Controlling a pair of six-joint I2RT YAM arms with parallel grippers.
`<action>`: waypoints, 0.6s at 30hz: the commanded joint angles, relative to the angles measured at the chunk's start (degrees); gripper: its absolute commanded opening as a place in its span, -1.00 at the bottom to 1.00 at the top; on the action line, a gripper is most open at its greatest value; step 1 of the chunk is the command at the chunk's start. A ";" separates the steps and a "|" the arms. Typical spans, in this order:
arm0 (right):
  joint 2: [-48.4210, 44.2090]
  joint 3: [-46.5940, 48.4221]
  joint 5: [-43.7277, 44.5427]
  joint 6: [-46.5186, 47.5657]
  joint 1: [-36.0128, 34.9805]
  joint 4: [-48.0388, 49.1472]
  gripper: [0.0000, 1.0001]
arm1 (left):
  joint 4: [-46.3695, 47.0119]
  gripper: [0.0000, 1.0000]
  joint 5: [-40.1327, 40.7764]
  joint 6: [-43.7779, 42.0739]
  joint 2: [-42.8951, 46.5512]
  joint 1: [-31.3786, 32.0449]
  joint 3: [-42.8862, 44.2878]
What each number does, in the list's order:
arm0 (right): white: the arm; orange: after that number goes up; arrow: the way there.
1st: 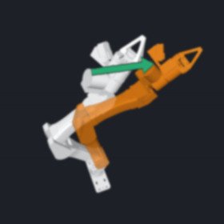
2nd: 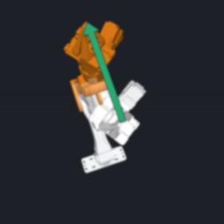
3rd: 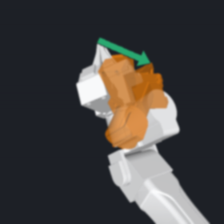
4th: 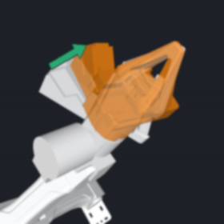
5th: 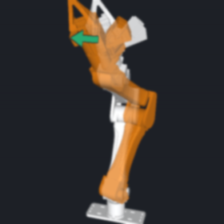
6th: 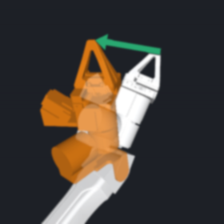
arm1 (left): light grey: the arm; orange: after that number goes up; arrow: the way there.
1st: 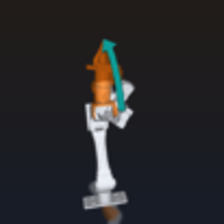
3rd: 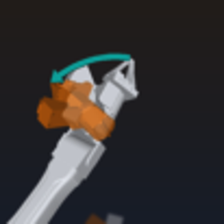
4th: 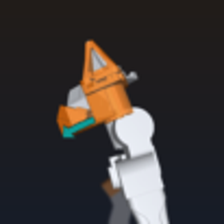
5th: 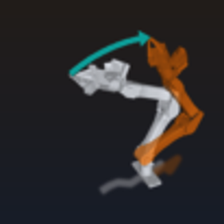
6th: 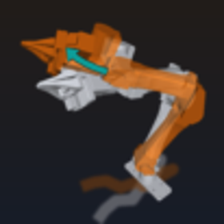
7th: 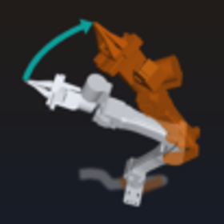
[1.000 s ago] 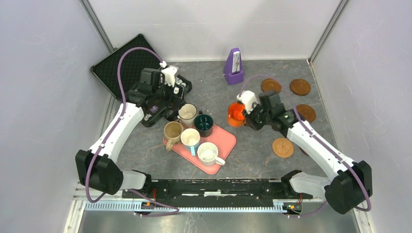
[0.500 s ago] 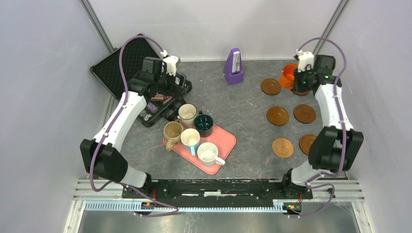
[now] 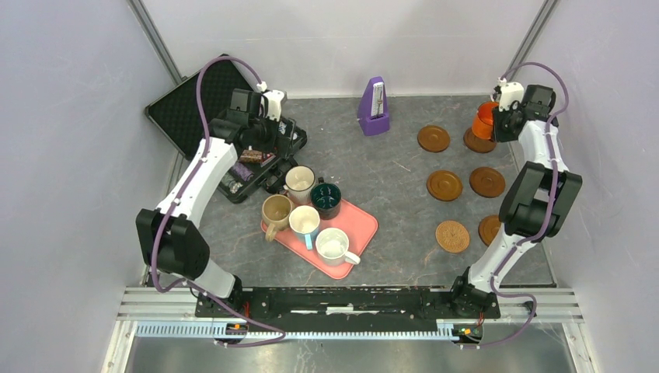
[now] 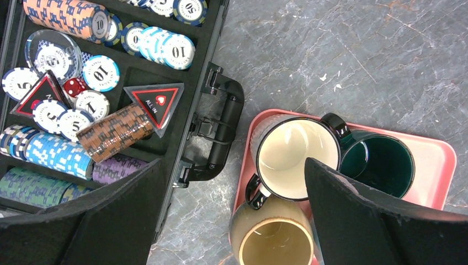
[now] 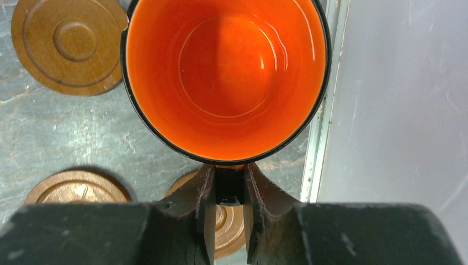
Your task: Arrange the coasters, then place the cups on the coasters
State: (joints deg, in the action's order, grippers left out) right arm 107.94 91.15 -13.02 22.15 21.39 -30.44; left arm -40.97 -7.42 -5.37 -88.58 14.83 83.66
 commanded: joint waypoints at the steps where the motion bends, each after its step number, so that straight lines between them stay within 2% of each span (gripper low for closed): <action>1: 0.00 1.24 -2.39 -0.39 -0.37 11.39 -1.00 | -0.07 1.00 1.87 1.81 -0.70 -0.40 2.98; 6: 0.64 -1.84 -1.08 -2.42 -0.38 14.94 -1.00 | -0.45 1.00 2.40 1.50 -1.02 -0.59 3.65; 18: 3.51 -2.85 -0.08 -3.87 -0.27 16.24 -1.00 | -0.69 1.00 2.76 1.32 -1.90 -0.77 4.32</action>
State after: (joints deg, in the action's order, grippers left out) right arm 111.28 87.37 -12.84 19.18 21.02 -20.51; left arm -41.74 -5.76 -5.39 -89.60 14.48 84.84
